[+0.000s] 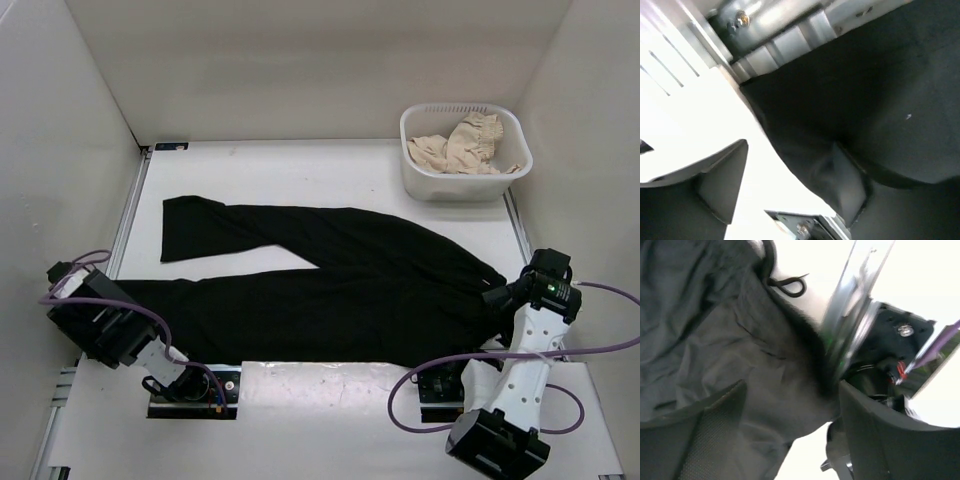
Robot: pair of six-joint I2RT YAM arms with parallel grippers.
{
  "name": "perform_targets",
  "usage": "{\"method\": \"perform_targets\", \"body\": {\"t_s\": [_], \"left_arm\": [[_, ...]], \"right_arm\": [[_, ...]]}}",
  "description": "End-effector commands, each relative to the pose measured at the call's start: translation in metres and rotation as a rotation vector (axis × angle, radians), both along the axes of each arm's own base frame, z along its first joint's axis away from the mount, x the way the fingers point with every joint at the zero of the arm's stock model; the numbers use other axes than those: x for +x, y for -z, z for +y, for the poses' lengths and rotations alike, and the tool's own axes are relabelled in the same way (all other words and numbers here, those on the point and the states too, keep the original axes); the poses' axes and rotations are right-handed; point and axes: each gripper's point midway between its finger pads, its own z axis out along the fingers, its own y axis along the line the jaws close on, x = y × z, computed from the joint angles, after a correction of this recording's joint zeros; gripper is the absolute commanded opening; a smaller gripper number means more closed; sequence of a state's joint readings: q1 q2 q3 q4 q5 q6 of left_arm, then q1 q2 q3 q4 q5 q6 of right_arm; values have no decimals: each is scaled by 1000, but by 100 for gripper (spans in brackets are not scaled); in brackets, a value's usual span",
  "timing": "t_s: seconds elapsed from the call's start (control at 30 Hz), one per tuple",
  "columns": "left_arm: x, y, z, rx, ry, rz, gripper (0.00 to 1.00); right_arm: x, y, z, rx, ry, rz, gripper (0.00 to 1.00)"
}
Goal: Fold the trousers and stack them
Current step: Flatten the trousers out
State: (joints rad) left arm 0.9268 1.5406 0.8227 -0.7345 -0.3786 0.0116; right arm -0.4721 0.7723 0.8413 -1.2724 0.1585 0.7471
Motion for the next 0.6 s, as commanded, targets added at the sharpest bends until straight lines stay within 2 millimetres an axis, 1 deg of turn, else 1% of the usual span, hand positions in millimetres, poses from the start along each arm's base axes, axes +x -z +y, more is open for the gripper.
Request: {"method": "perform_targets", "body": {"t_s": [0.0, 0.03, 0.07, 0.1, 0.13, 0.17, 0.2, 0.23, 0.27, 0.3, 0.33, 0.37, 0.4, 0.43, 0.47, 0.5, 0.53, 0.57], "left_arm": [[8, -11, -9, -59, -2, -52, 82], [14, -19, -10, -68, 3, -79, 86], [20, -28, -10, -74, 8, -112, 88], [22, -43, -20, -106, 14, -139, 89], [45, -62, -22, -125, 52, -238, 90], [55, -74, -30, -152, 78, -284, 90], [59, -89, -54, -222, 115, -310, 91], [83, -108, -73, -298, 165, -433, 94], [91, -117, -88, -350, 194, -480, 98], [99, -125, -100, -388, 225, -522, 100], [118, -136, -116, -444, 291, -579, 100], [129, -140, -123, -471, 327, -598, 100], [143, -143, -124, -476, 368, -625, 100], [169, -148, -129, -505, 438, -650, 100], [190, -151, -128, -497, 486, -682, 100], [212, -138, -133, -532, 531, -656, 100], [238, -149, -126, -488, 584, -687, 100], [256, -146, -124, -465, 617, -682, 100]], "right_arm": [[-13, -1, -15, -80, 89, 51, 81], [-15, -4, -18, -98, 95, 56, 81], [-11, -13, -25, -133, 90, 33, 83], [-8, -20, -30, -161, 83, 18, 84], [1, -33, -37, -196, 74, -18, 84], [7, -41, -41, -214, 58, -39, 84], [15, -45, -42, -217, 2, -43, 84], [28, -52, -43, -227, -28, -89, 84], [40, -63, -41, -229, -70, -131, 83], [49, -64, -42, -218, -110, -131, 82], [60, -66, -34, -183, -157, -158, 81], [71, -70, -33, -177, -187, -179, 81], [80, -68, -34, -155, -206, -166, 81], [86, -64, -31, -136, -236, -159, 81], [100, -58, -29, -95, -252, -160, 81], [108, -54, -28, -71, -262, -164, 81], [121, -45, -29, -42, -272, -161, 81], [129, -41, -27, -16, -283, -169, 81]]}}
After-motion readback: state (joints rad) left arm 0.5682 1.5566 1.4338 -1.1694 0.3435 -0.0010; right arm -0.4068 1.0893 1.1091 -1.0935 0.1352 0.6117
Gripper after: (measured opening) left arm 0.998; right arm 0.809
